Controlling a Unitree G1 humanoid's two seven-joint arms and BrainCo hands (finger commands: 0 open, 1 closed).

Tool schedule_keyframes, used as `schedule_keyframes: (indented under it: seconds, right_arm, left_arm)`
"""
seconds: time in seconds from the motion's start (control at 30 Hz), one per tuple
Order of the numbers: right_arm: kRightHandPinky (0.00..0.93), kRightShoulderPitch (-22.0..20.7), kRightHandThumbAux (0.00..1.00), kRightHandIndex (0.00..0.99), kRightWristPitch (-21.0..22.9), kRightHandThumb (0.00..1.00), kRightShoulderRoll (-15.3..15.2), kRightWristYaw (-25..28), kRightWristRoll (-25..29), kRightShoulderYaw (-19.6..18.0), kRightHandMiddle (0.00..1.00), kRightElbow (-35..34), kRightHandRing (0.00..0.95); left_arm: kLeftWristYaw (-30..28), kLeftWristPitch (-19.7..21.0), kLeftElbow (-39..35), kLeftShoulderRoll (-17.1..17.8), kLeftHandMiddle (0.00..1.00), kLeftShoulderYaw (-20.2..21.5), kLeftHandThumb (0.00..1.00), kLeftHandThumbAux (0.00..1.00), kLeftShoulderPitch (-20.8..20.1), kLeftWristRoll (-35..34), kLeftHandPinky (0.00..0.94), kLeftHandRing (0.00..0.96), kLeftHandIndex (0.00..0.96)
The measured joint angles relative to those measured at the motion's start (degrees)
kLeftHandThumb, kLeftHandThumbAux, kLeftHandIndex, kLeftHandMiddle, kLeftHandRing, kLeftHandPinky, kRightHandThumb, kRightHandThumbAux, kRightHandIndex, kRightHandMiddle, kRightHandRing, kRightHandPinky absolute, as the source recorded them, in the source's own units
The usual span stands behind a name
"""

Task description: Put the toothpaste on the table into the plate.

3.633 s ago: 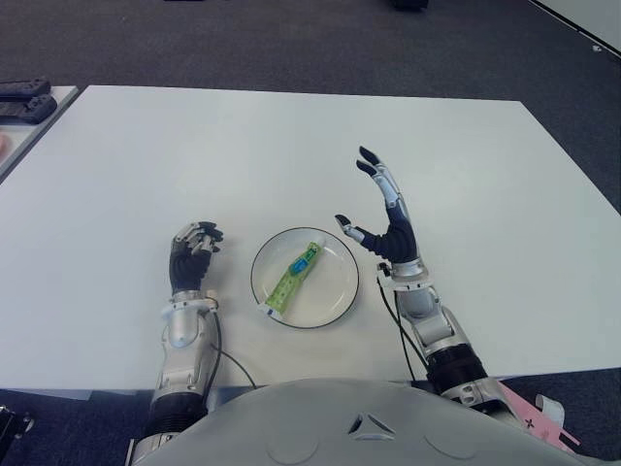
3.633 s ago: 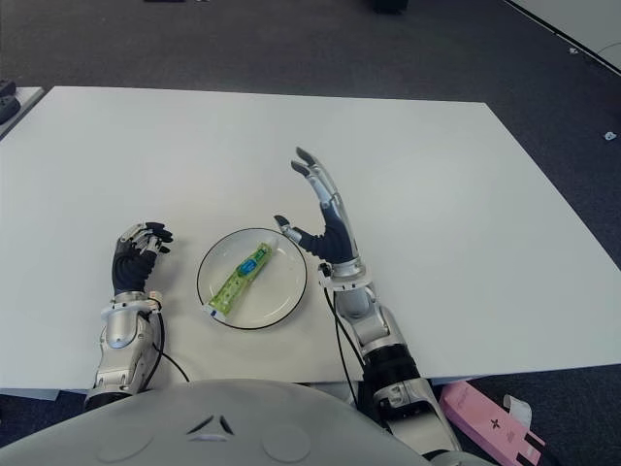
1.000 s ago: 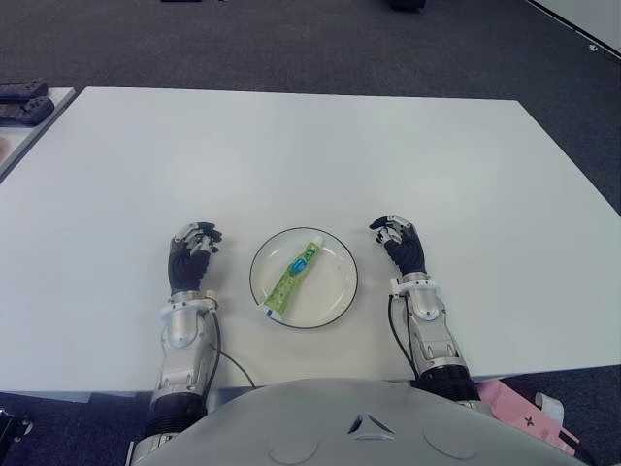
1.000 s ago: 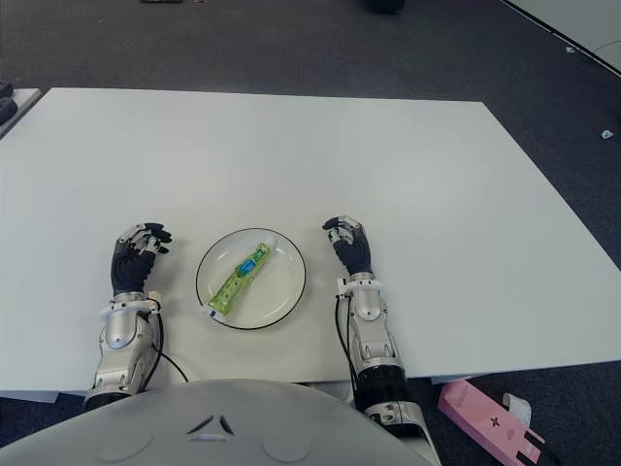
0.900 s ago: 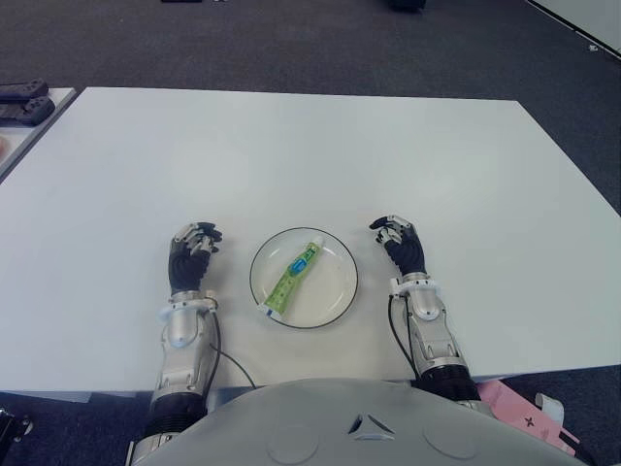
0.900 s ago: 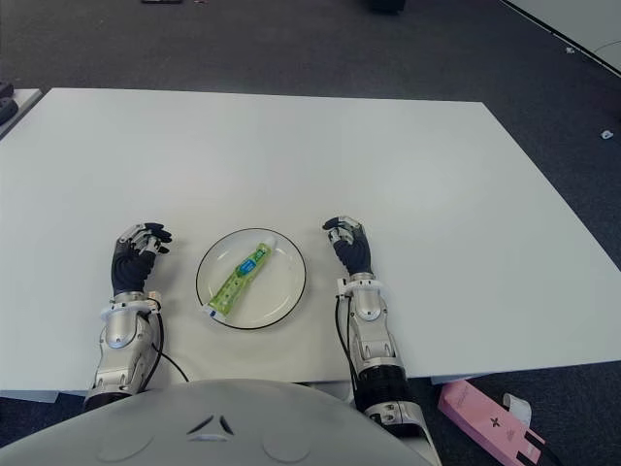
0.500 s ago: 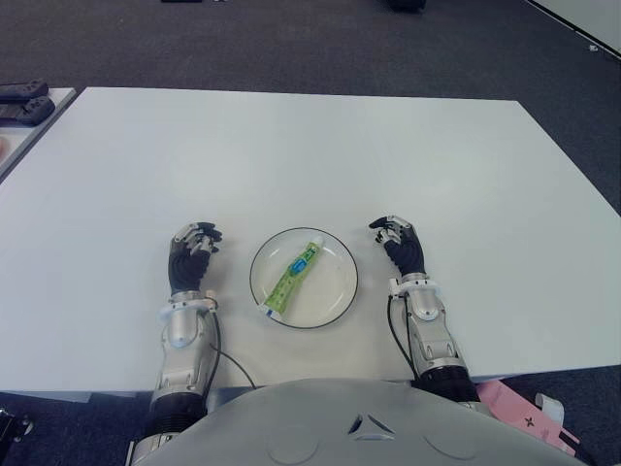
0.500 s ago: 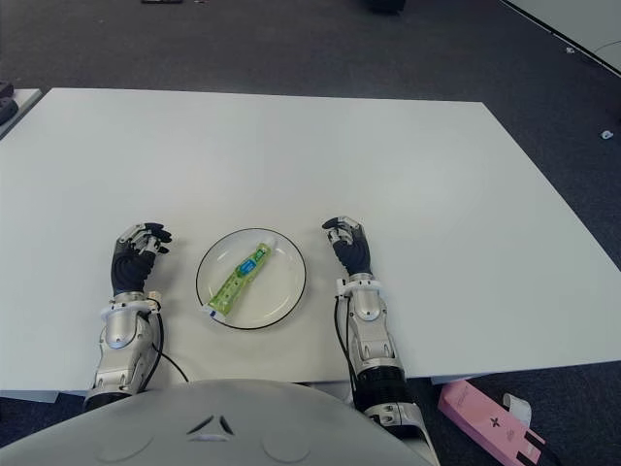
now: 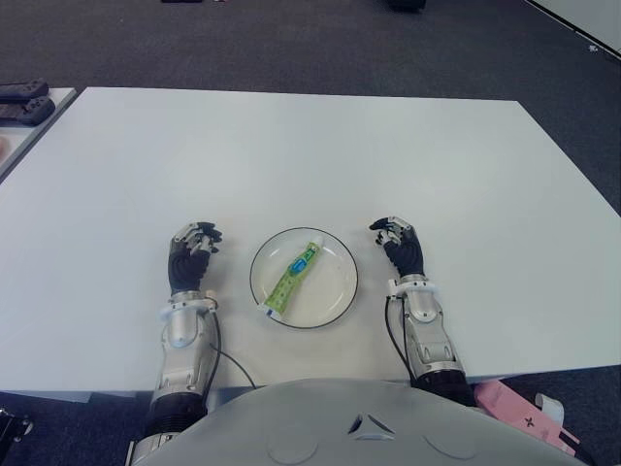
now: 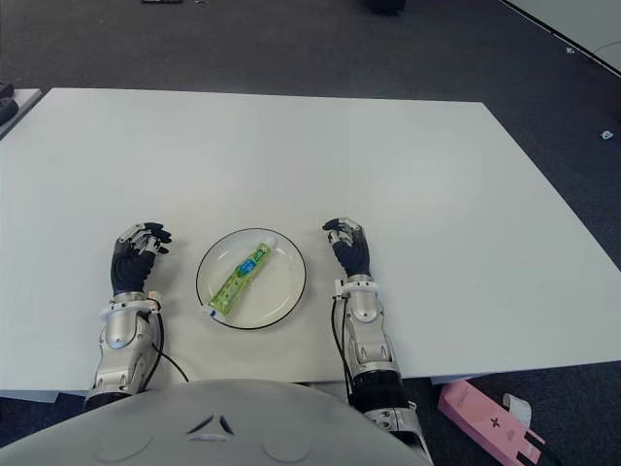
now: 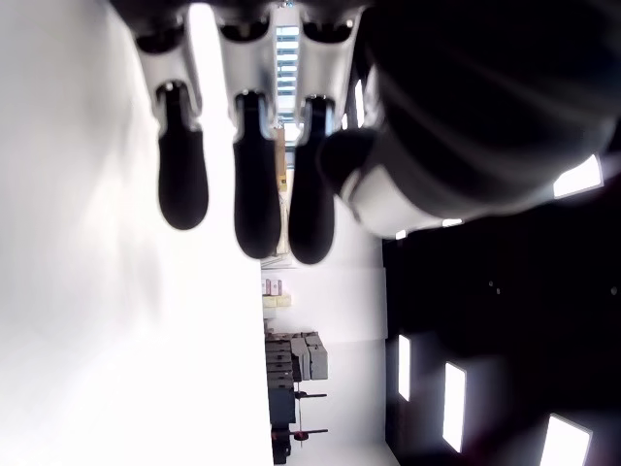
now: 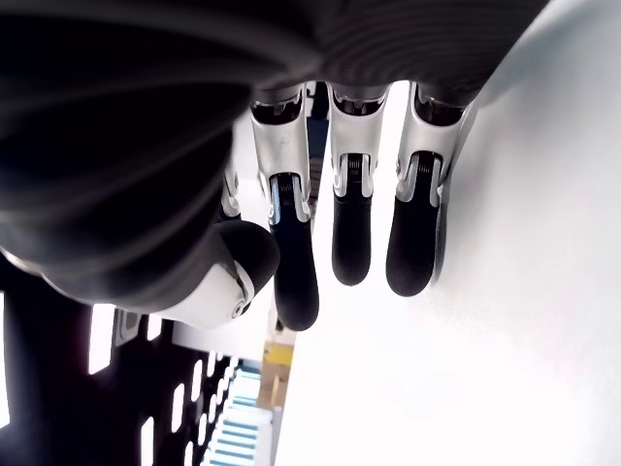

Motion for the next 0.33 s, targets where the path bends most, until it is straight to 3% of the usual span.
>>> schedule_keyframes:
  seconds: [0.33]
  right_arm:
    - [0.451, 0.4, 0.731, 0.424, 0.5, 0.721, 0.2, -1.0, -0.1, 0.5, 0.488, -0.6, 0.467]
  left_arm:
    - [0.0, 0.1, 0.0, 0.2, 0.546, 0.0, 0.706, 0.722, 0.0, 0.5, 0.572, 0.552, 0.431]
